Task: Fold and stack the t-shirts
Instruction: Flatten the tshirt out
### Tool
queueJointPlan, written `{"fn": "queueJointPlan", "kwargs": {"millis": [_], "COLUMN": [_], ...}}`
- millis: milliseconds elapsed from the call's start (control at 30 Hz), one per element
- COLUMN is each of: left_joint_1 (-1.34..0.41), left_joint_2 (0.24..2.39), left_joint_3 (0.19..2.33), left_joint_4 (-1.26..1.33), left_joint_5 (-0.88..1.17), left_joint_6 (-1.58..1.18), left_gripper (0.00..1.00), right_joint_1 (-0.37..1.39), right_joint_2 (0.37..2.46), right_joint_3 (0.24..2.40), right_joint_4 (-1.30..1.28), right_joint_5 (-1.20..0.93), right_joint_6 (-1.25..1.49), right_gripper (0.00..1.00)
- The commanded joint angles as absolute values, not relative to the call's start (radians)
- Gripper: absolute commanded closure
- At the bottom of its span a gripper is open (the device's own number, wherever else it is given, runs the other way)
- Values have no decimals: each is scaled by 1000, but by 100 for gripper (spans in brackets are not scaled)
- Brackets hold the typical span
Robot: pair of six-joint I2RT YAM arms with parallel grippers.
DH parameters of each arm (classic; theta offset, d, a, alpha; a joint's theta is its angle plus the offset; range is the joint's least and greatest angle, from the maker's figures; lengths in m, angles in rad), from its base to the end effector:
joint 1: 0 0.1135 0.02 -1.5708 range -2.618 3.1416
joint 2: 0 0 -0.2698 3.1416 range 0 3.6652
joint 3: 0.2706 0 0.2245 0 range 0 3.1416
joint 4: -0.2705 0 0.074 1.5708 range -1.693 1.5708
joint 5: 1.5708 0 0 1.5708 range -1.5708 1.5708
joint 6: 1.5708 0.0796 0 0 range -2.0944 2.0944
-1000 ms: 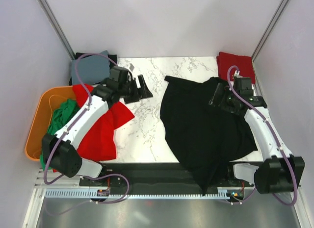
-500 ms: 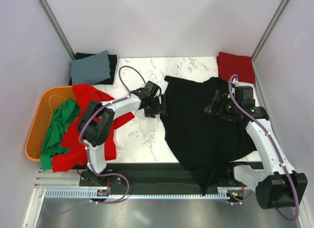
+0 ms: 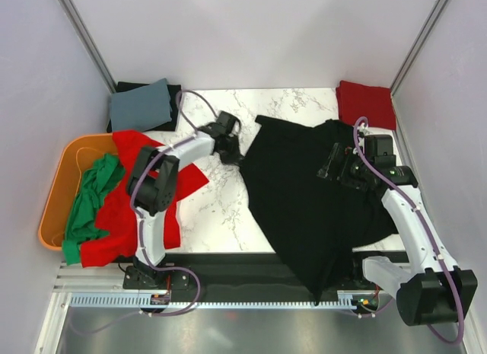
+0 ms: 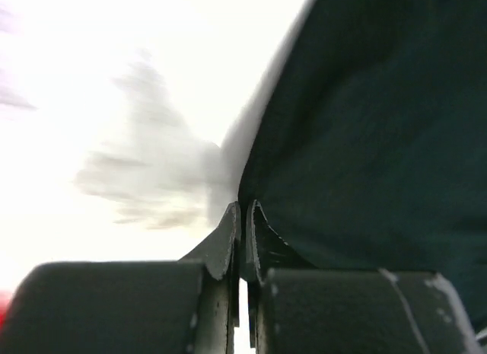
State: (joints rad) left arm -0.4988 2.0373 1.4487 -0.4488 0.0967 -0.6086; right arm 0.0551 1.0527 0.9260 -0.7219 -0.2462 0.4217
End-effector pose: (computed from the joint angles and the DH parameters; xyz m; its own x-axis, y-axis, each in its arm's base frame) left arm 0.3761 -0.2137 0.1523 -0.9172 -0.1483 -0.3697 -0.0063 0.9333 -0.3590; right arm 0.2071 0.0309 0.2666 -0.7712 0.3550 -0.5283 0.1111 0.8924 0.4374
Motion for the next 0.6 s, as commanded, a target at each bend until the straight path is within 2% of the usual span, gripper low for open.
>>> {"fn": "queueJointPlan", "kwargs": {"millis": [0, 100, 133, 167, 200, 233, 267, 333, 367, 567], "left_joint_1": [-254, -169, -166, -164, -166, -167, -169, -184, -195, -299], "left_joint_2": [1916, 1936, 1957, 1968, 1976, 1979, 1979, 1951, 1936, 1697], "left_joint_3": [1604, 1742, 1776, 1823, 1833, 1833, 1829, 1792, 1772, 1532], "left_joint_4": [-569, -673, -699, -721, -744, -752, -762, -775, -775, -778], "left_joint_5": [3, 3, 3, -24, 3, 46, 67, 90, 91, 43], "left_joint_6": [-463, -390, -371, -348, -341, -336, -347, -356, -356, -368], "left_gripper": [98, 97, 91, 82, 67, 40, 33, 24, 23, 24], "right_joint_1": [60, 58, 58, 58, 58, 58, 58, 58, 58, 60], "right_joint_2": [1071, 1103, 1109, 1120, 1123, 1123, 1127, 1134, 1143, 1206], "right_joint_3": [966, 969, 968, 968, 968, 968, 968, 971, 973, 986], "right_joint_4": [-723, -715, -707, -704, -701, -696, -692, -689, -689, -654], "right_joint_5": [-227, -222, -222, -225, -227, -227, -226, -219, -219, -209], "right_joint_6": [400, 400, 403, 408, 410, 411, 411, 411, 411, 423], "right_gripper": [2, 2, 2, 2, 2, 2, 2, 2, 2, 2]}}
